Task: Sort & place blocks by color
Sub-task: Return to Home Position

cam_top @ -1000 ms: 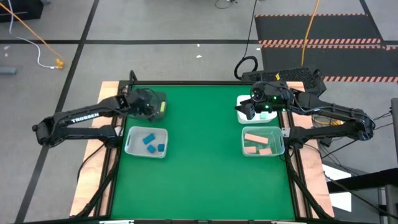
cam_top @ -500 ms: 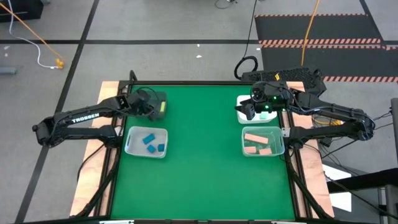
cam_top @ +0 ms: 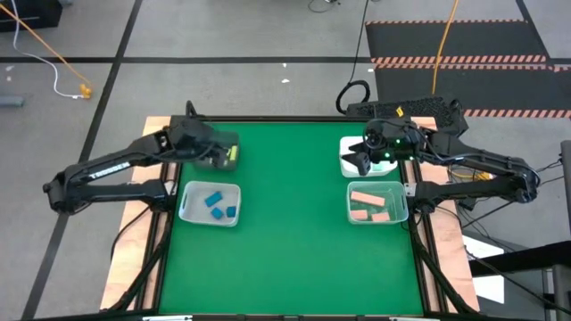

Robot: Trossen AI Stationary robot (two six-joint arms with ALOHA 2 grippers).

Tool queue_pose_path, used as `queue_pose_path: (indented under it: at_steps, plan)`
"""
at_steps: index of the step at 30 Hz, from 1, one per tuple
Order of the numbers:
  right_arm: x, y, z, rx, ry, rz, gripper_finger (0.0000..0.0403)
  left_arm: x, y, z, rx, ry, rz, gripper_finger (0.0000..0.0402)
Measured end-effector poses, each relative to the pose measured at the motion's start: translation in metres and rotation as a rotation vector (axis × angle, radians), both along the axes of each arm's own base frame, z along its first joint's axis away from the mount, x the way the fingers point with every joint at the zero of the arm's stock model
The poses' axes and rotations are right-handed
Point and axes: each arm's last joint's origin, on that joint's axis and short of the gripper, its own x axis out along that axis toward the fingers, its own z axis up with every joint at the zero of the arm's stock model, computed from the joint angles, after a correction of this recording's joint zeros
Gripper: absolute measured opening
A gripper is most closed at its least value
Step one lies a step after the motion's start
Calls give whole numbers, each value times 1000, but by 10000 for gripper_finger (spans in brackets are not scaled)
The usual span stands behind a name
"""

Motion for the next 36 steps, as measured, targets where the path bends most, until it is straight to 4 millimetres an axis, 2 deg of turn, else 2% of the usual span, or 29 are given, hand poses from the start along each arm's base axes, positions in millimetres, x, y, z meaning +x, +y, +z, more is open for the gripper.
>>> queue_pose_path:
  at_steps: [3,7,14,17,22,28,33,36]
  plan:
    - [-8,2,2,-26,13,-12,249,-7,-11,23,56,-93,-55,215]
    - [-20,3,4,-82,41,-80,249,-27,-27,45,125,-220,-96,201]
    - [-26,2,3,-160,47,-110,249,-64,-52,64,187,-403,-166,188]
    - [-22,1,-9,-175,19,-106,249,-76,-61,68,222,-453,-224,187]
    - [-14,-1,-42,-142,-51,-134,249,-84,-68,70,275,-474,-314,186]
    - [-6,-1,-78,-112,-173,-154,249,-82,-71,69,310,-453,-391,186]
    - [-3,3,-97,-100,-267,-143,249,-81,-72,68,309,-457,-414,186]
    - [-3,6,-105,-93,-295,-136,249,-75,-72,58,296,-445,-425,186]
